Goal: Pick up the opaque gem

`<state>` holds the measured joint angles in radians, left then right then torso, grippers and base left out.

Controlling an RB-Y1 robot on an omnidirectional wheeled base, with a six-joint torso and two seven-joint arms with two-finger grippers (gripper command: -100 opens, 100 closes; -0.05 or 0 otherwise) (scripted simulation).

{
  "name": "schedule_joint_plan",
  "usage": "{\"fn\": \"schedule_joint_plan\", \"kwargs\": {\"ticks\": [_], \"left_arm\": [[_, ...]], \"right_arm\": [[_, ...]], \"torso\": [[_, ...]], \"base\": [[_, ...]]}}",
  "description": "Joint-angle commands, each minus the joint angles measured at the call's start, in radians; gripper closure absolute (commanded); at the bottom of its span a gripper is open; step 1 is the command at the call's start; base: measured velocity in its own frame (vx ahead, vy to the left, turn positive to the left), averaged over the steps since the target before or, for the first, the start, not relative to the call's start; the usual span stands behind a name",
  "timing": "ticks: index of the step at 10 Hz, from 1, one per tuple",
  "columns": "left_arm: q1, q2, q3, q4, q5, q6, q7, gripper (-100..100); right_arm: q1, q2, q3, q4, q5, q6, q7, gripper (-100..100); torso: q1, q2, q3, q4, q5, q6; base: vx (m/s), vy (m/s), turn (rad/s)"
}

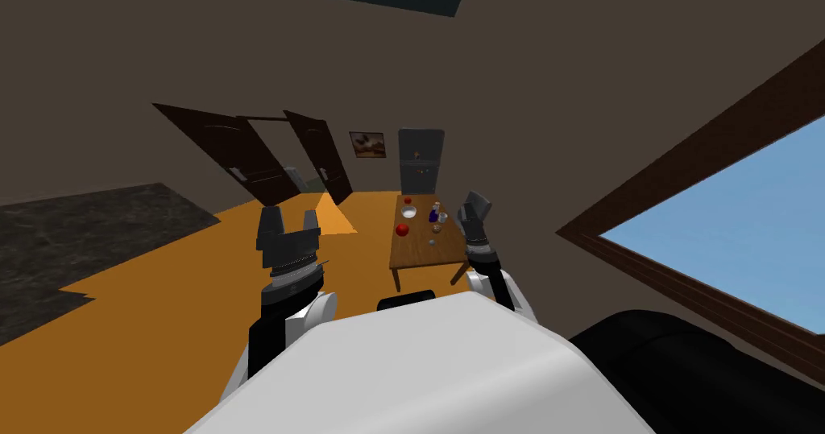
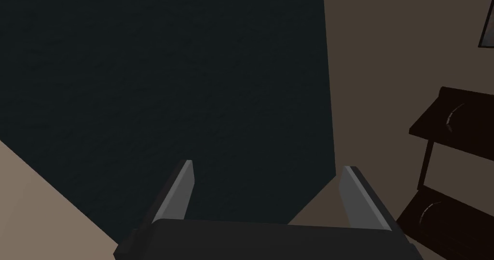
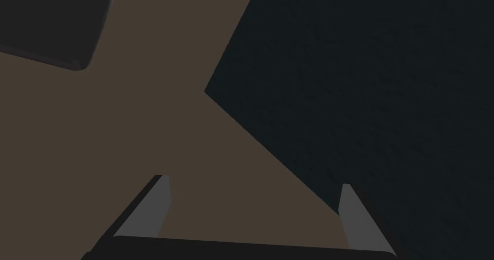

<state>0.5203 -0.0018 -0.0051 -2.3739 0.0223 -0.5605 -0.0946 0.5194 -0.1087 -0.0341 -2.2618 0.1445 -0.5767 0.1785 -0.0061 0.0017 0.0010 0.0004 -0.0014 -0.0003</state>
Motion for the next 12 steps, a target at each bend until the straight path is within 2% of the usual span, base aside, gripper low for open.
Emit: {"fn": "schedule_joint_plan", "kwargs": {"ticks": [1,5,6,8,9,10,11,12], "left_arm": [[0.000,0.000,0.000,0.000,0.000,0.000,0.000,0],[0.000,0.000,0.000,0.000,0.000,0.000,0.000,0],[0.000,0.000,0.000,0.000,0.000,0.000,0.000,0],[0.000,0.000,0.000,0.000,0.000,0.000,0.000,0],[0.000,0.000,0.000,0.000,0.000,0.000,0.000,0],[0.000,0.000,0.000,0.000,0.000,0.000,0.000,0],[0.000,0.000,0.000,0.000,0.000,0.000,0.000,0],[0.000,0.000,0.000,0.000,0.000,0.000,0.000,0]], "right_arm": [[0.024,-0.014,-0.011,0.011,0.036,0.002,0.040,-100],[0.086,-0.038,-0.053,0.057,0.150,0.014,0.152,-100],[0.086,-0.038,-0.053,0.057,0.154,0.014,0.163,-100],[0.119,-0.048,-0.082,0.089,0.220,0.021,0.224,-100],[0.119,-0.048,-0.082,0.089,0.227,0.021,0.238,-100],[0.134,-0.053,-0.099,0.107,0.265,0.025,0.272,-100],[0.134,-0.053,-0.099,0.107,0.266,0.025,0.278,-100],[0.149,-0.057,-0.117,0.128,0.307,0.030,0.318,-100]], "torso": [[0.000,0.000,0.000,0.000,0.000,0.000],[-0.002,0.000,0.000,0.000,0.000,0.000],[-0.001,0.000,0.000,0.000,0.000,0.000],[0.002,-0.001,-0.001,0.000,0.000,0.000],[0.001,-0.001,0.000,0.000,0.000,0.000],[0.001,-0.001,-0.001,0.000,0.000,0.001],[0.001,-0.001,-0.001,0.000,0.000,0.000],[0.001,-0.002,-0.001,0.000,0.000,0.001]], "base": [[-0.032,-0.093,0.286],[-0.035,-0.105,0.379],[-0.033,-0.072,0.096],[-0.039,-0.055,0.306],[-0.035,-0.058,0.199],[-0.041,-0.065,0.352],[-0.036,-0.054,0.136],[-0.033,-0.035,0.303]]}}
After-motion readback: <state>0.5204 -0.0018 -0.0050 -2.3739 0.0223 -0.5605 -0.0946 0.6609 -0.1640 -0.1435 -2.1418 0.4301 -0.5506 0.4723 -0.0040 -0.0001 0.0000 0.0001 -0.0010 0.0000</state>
